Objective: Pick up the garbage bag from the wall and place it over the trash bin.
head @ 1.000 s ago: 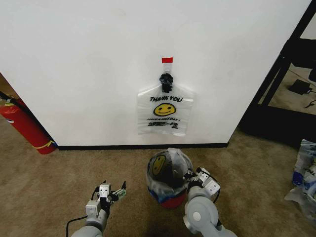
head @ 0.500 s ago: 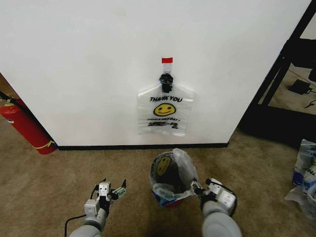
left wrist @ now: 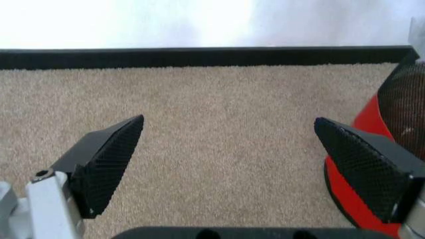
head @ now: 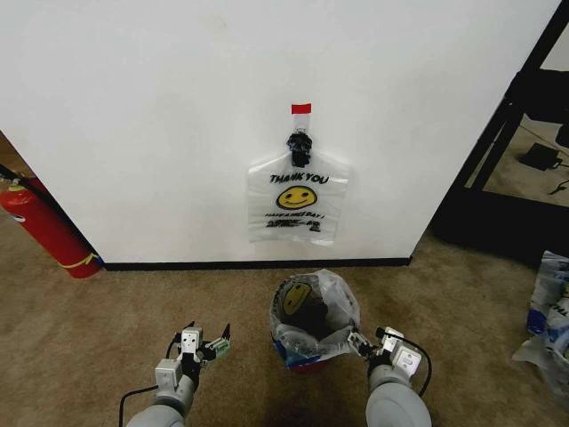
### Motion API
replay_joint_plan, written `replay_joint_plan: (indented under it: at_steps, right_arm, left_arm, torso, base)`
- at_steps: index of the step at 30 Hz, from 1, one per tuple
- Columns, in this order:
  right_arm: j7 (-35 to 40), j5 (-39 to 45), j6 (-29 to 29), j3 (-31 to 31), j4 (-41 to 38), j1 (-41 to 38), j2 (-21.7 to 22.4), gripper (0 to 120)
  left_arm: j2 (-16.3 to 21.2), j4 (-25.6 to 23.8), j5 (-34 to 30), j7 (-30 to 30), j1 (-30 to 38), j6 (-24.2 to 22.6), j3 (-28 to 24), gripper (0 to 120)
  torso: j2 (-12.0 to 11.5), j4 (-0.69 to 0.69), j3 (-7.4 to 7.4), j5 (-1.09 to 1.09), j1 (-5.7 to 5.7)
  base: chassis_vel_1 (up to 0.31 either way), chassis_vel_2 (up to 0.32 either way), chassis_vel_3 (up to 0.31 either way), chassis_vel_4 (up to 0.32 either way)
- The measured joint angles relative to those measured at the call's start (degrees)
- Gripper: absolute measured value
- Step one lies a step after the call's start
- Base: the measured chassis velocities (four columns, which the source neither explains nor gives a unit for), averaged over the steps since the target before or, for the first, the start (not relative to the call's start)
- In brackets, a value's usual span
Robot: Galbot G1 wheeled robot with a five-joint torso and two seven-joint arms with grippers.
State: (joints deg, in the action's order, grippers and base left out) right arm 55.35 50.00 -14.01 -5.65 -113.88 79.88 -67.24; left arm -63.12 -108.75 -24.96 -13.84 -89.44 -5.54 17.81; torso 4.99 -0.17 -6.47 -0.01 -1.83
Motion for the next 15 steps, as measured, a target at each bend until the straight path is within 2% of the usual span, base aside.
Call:
replay_joint_plan:
  at_steps: [5,15]
  right_arm:
    - [-1.7,-1.2,0.8,1.0,2.9,-1.2,-1.6,100]
    - [-5.1,-3.2,2.8,1.0,-3.5,2.8,0.0,100]
  left_arm:
    - [-0.1,0.1,0.0,0.0,-0.1,0.2,-0.1,100]
    - [-0.3,0.4,0.1,0.1,0.2,0.3,-0.4,100]
  torso:
    - [0.0,0.0,-0.01,0.03,0.0]
    - [0.0,-0.01,0.0,0.0,0.0]
  base:
    - [0.0,0.0,0.0,0.0]
    - [0.0,0.0,0.0,0.0]
